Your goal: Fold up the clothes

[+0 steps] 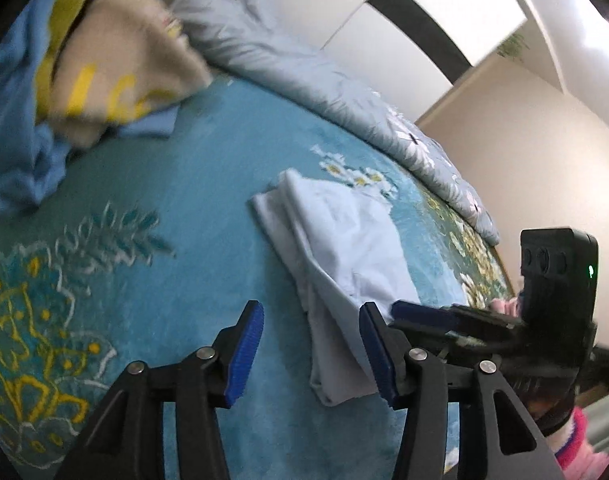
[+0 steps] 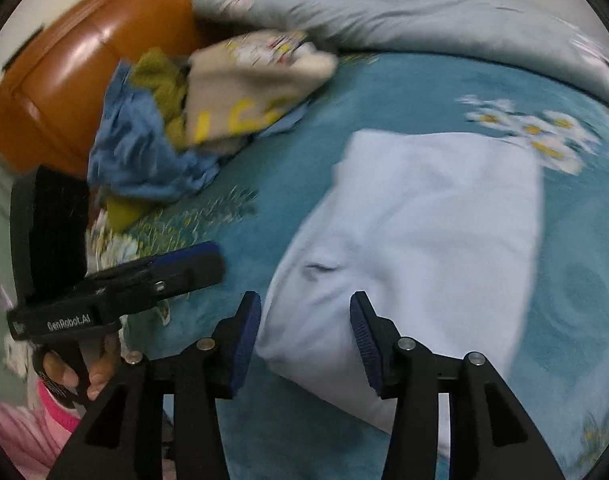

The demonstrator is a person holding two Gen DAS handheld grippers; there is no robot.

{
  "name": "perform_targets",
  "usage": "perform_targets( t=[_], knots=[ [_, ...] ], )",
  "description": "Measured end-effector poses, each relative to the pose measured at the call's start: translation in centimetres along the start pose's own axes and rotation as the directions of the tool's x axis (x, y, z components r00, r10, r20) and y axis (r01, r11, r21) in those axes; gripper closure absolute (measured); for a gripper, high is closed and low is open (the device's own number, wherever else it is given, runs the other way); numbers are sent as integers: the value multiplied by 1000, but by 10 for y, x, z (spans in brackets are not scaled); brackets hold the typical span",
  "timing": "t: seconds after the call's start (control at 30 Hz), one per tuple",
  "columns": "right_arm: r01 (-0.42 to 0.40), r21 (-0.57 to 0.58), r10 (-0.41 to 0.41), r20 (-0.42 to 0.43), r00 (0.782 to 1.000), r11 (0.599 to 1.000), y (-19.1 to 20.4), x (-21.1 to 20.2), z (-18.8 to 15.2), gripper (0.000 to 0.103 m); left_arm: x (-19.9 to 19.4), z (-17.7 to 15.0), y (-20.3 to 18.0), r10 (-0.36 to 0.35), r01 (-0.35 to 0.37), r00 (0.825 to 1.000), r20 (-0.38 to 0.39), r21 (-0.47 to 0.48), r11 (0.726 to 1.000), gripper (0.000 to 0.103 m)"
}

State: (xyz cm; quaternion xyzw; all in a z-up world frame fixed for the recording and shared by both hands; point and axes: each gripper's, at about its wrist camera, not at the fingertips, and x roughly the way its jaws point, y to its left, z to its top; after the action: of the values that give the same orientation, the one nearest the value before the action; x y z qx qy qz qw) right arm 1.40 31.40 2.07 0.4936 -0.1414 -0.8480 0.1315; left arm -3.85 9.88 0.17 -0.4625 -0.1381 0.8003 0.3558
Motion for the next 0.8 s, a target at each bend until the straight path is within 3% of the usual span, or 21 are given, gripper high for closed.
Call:
perform_targets(
  t=[0.13, 0.3, 0.53, 0.8],
  knots=[
    [84, 186, -95, 49, 994, 979, -45, -24, -5, 54, 6, 4, -33, 2, -4, 1000, 18, 111, 994, 46],
    [119, 340, -142, 43, 989, 933, -79, -32, -22, 54, 14, 0, -60, 24, -27, 1000, 17, 216, 976, 45],
    [128, 409, -146, 14, 989, 903, -95, -28, -39, 54, 23, -5, -63, 65, -65, 998, 8, 241, 968, 45],
    [120, 416, -135, 7, 991, 901, -96, -25, -47, 54, 33, -9, -56, 107, -103, 994, -3, 231, 967, 45]
  ],
)
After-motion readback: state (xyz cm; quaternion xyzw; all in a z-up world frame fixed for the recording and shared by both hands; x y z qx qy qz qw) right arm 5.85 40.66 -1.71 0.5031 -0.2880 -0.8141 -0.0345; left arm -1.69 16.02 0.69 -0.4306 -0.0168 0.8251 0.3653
